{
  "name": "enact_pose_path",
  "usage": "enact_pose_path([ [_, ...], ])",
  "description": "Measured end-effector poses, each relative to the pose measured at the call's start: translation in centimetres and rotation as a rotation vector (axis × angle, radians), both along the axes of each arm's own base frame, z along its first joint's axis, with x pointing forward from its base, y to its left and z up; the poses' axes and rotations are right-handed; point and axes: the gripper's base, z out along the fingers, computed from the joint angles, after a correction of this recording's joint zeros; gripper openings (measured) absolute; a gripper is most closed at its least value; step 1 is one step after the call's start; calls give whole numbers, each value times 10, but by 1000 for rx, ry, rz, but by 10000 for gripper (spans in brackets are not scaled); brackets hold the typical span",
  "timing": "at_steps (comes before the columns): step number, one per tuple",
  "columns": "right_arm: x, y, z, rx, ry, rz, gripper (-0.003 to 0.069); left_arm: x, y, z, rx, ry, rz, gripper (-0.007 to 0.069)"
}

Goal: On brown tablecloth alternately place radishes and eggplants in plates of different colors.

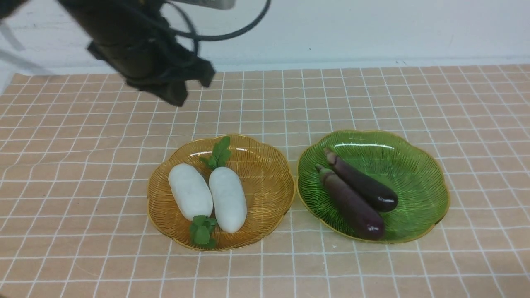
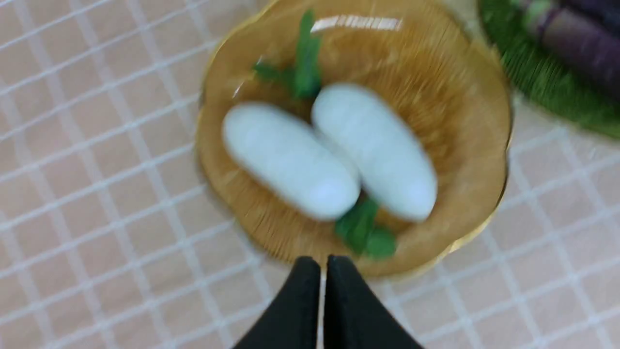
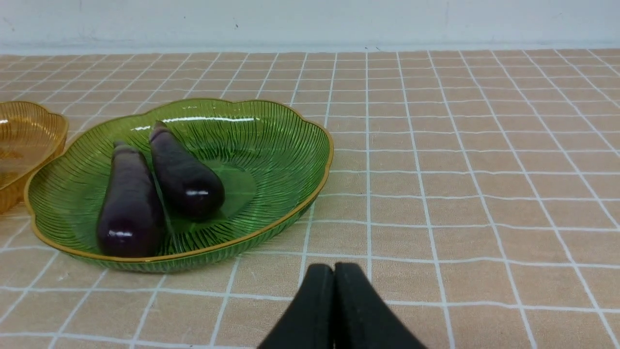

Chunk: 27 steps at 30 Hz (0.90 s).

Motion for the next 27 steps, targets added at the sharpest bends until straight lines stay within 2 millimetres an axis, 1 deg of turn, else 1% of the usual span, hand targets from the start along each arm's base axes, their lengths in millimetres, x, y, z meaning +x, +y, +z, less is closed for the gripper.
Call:
enact_pose_path([
  [1, 0, 0, 0, 0, 0, 0, -15, -16, 7, 2, 14, -10, 2, -3],
  [3, 0, 0, 0, 0, 0, 0, -15, -46, 21, 1, 41, -18, 9, -3],
  [5, 0, 0, 0, 0, 0, 0, -15, -86, 37, -1, 41, -42, 27, -3],
  [6, 0, 0, 0, 0, 0, 0, -15, -108, 44, -6, 32, -49, 39, -3],
  [7, 0, 0, 0, 0, 0, 0, -15, -123, 50, -13, 22, -49, 50, -3],
  [8, 0, 0, 0, 0, 0, 0, -15, -137, 54, -18, 3, -70, 57, -3],
  [9, 0, 0, 0, 0, 0, 0, -15, -159, 61, -24, -31, -124, 65, -3],
  [11, 0, 0, 0, 0, 0, 0, -15, -183, 70, -43, -69, -188, 77, -3],
  [13, 0, 0, 0, 0, 0, 0, -15, -202, 76, -59, -119, -248, 106, -3],
  [16, 0, 0, 0, 0, 0, 0, -15, -223, 84, -78, -166, -286, 140, -3],
  [20, 0, 0, 0, 0, 0, 0, -15, -237, 89, -94, -218, -365, 154, -3],
  [23, 0, 0, 0, 0, 0, 0, -15, -239, 90, -98, -276, -450, 167, -3],
  [27, 0, 0, 0, 0, 0, 0, -15, -235, 88, -99, -385, -568, 195, -3],
])
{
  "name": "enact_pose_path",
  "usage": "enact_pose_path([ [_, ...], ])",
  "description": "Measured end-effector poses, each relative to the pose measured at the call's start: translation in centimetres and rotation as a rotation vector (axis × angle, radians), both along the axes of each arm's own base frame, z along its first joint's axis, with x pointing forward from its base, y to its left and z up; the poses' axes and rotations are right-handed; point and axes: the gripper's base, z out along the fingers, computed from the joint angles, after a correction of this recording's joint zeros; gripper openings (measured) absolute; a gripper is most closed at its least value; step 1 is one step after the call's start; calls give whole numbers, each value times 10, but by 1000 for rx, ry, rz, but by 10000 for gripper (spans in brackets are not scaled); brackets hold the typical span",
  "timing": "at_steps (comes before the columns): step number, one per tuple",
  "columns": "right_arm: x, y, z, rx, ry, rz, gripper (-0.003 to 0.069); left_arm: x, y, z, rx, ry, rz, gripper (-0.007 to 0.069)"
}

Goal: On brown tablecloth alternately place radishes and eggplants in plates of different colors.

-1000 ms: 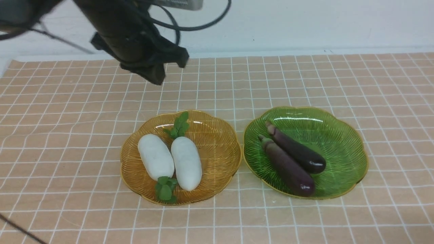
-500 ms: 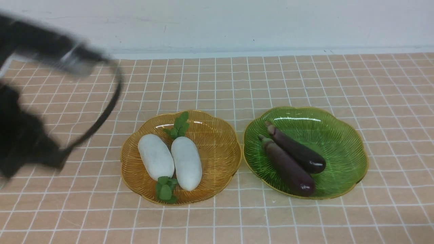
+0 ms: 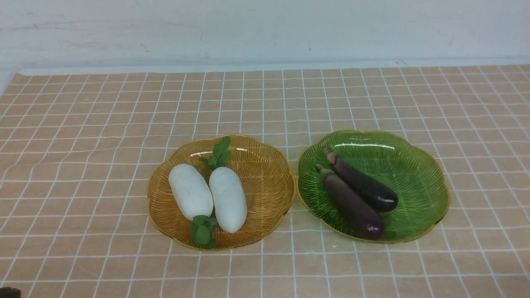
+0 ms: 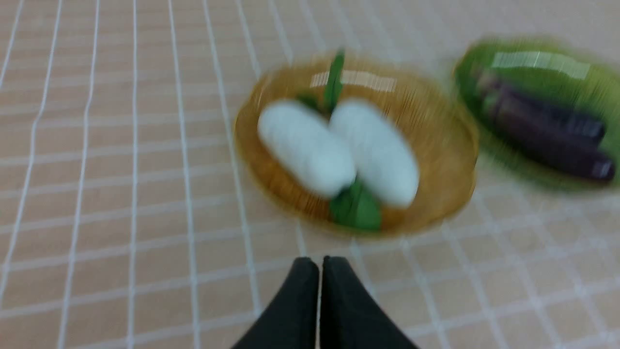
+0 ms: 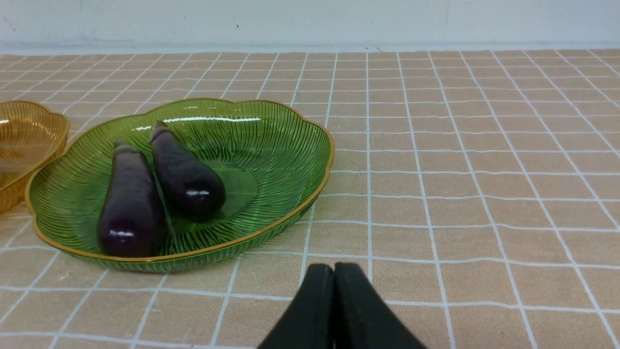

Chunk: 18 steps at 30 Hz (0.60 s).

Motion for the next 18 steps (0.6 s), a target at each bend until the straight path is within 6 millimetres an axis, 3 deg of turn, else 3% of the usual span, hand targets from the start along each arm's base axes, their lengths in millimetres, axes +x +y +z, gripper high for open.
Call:
enact_pose_path([
  [18, 0, 0, 0, -1, 0, 0, -15, 4, -2, 2, -72, -73, 9, -3],
])
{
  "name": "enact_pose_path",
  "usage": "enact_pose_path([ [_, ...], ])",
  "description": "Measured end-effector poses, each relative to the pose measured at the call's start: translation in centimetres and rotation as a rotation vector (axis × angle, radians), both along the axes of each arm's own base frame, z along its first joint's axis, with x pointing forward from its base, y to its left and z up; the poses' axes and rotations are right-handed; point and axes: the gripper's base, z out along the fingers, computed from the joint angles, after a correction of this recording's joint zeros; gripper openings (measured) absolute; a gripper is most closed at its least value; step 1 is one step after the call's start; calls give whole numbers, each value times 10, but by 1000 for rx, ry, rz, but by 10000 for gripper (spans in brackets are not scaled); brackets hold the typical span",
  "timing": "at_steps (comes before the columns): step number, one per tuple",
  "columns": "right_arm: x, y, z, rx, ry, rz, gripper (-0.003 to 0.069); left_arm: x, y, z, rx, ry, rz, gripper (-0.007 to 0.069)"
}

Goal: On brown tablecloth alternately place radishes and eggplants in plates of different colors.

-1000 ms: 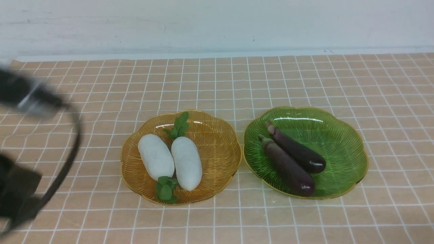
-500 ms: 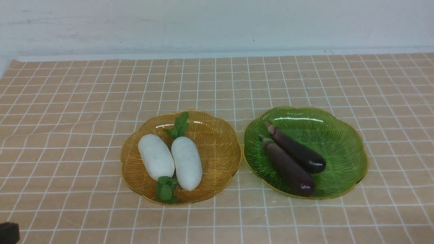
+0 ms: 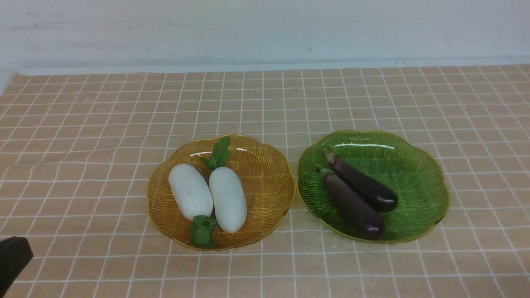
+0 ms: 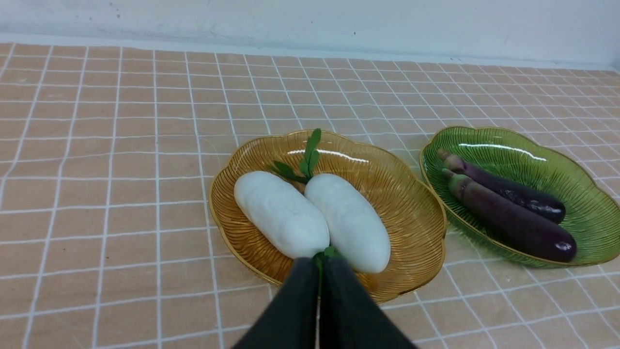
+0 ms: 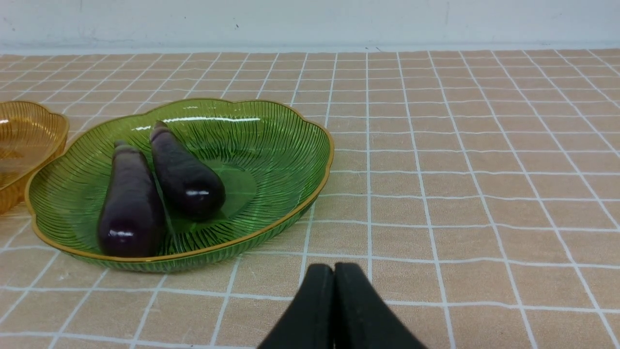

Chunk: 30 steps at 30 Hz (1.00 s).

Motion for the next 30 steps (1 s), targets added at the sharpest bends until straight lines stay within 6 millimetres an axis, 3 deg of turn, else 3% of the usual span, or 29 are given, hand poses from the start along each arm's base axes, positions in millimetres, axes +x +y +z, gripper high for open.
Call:
enact_pose_path([
  [5, 0, 0, 0, 0, 0, 0, -15, 1, -1, -3, 8, 0, -4, -3],
  [8, 0, 0, 0, 0, 0, 0, -15, 6, -1, -24, 52, -10, 5, -3],
  [13, 0, 0, 0, 0, 0, 0, -15, 2, 8, -86, 141, -95, 113, -3],
  [17, 0, 0, 0, 0, 0, -1, -15, 0, 13, -120, 229, -82, 165, -3],
  [30, 0, 0, 0, 0, 0, -1, -15, 0, 13, -129, 249, -38, 166, -3],
])
